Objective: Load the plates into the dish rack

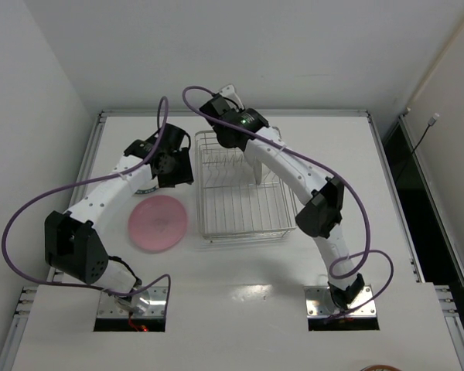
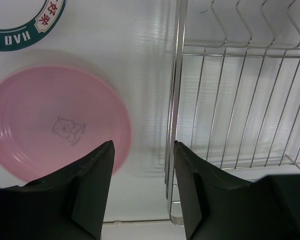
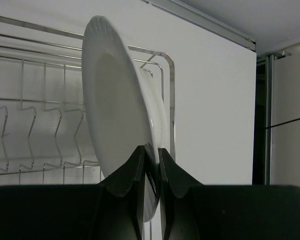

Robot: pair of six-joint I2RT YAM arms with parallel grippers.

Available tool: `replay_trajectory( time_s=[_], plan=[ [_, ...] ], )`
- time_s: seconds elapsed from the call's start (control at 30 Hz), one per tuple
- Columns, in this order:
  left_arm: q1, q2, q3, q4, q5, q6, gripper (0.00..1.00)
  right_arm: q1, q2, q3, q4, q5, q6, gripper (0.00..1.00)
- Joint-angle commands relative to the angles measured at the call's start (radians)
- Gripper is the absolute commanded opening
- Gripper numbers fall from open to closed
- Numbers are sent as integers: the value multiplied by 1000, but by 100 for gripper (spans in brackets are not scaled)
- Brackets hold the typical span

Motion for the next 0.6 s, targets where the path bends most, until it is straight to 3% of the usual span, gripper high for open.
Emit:
replay_trajectory(
  time_s=[0.0,0.17,0.37,0.57],
  plan=[
    [-8,-61,-10,-5,3,-10,48,-5,13,2,13,128,-24,0],
    [-8,-80,-10,-5,-6,-10,48,-5,140,88,-126,82,30,0],
    [-8,-89,-20,-5,-15,-10,48,6,177,68,-194,-45,115,0],
    [-8,-98,-29,-5,-25,-10,48,-52,90,-90,-116,-492,234,0]
  ],
)
